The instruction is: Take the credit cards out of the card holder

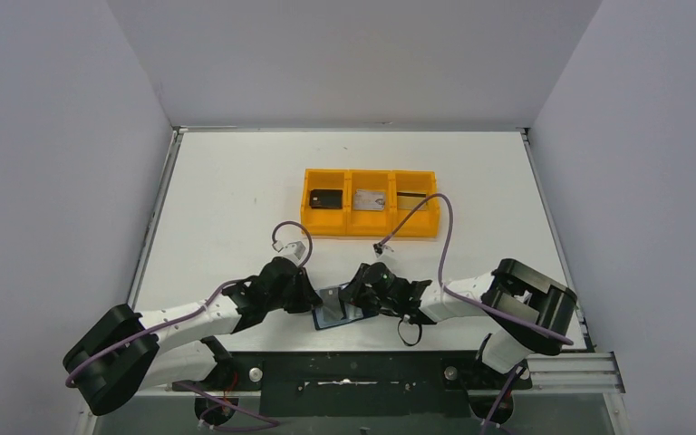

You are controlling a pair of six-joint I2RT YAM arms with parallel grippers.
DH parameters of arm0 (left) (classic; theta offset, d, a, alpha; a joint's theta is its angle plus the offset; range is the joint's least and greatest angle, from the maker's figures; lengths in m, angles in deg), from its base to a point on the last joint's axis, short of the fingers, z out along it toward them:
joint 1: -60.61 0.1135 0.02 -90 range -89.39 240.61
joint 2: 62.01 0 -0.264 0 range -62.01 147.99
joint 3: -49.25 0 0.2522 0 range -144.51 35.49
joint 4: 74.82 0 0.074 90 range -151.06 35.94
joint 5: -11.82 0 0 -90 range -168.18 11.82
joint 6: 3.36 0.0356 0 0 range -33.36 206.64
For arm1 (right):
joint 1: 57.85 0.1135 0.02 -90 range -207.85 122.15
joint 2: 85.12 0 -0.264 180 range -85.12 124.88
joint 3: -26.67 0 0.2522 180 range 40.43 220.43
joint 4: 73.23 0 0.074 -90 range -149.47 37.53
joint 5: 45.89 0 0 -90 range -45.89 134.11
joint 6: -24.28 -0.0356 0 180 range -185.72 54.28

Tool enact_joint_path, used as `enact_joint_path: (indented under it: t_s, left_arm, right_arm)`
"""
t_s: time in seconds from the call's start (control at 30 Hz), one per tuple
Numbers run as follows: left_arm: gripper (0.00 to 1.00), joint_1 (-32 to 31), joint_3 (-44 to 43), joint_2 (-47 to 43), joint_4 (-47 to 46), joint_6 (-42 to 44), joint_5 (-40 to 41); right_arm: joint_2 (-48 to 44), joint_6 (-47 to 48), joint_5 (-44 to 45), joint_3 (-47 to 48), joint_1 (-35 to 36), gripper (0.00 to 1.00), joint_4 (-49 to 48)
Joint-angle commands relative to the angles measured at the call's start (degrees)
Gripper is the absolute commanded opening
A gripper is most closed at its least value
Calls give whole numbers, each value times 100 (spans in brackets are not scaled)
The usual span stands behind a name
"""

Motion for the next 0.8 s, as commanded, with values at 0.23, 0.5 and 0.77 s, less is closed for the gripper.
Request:
enact_joint_path:
  t_s: [0.23, 0.5, 0.77]
  left_arm:
    - [1, -50, -97, 304, 291, 47, 152]
    - [2, -41, -229, 363, 446, 165, 212]
    - [12, -40, -352, 443, 475, 320, 105]
  right_arm:
    - [-577, 333, 486, -148, 179, 0, 523]
    - [-936, 183, -83, -874, -263, 0, -379]
    - [-674, 122, -182, -868, -211, 13, -646]
